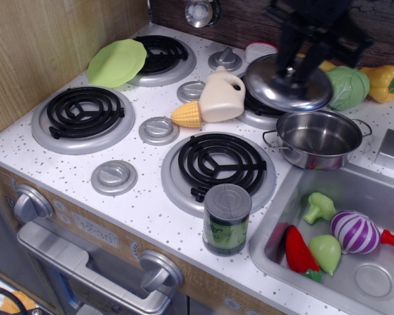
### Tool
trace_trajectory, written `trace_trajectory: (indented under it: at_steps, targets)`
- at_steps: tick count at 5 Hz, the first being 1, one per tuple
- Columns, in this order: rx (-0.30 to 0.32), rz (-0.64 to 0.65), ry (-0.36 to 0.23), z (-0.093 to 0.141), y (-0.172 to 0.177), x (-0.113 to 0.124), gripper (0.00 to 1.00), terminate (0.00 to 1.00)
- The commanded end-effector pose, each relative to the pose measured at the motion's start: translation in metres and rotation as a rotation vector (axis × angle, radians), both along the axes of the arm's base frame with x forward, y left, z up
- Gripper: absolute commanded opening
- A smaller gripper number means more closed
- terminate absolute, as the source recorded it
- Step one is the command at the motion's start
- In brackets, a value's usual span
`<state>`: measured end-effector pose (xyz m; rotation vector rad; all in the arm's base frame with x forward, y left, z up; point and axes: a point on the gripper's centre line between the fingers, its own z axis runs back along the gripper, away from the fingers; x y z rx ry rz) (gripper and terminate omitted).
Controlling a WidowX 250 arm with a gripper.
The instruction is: Put lid on pot or pan
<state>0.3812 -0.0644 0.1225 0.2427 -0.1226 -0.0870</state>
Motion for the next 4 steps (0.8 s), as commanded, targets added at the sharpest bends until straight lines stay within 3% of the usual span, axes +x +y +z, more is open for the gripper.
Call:
trace_trajectory:
  at_steps: [1,2,4]
  targets:
    - [-0.053,-0.053,-0.059,-0.004,-0.003,0.023,0.0,0.0]
    - [-0.105,-0.062,-0.086,-0.021,-0.005,0.027,0.0,0.0]
    - [-0.161,-0.071,-0.113,-0.031,-0.012,0.03,0.0,0.0]
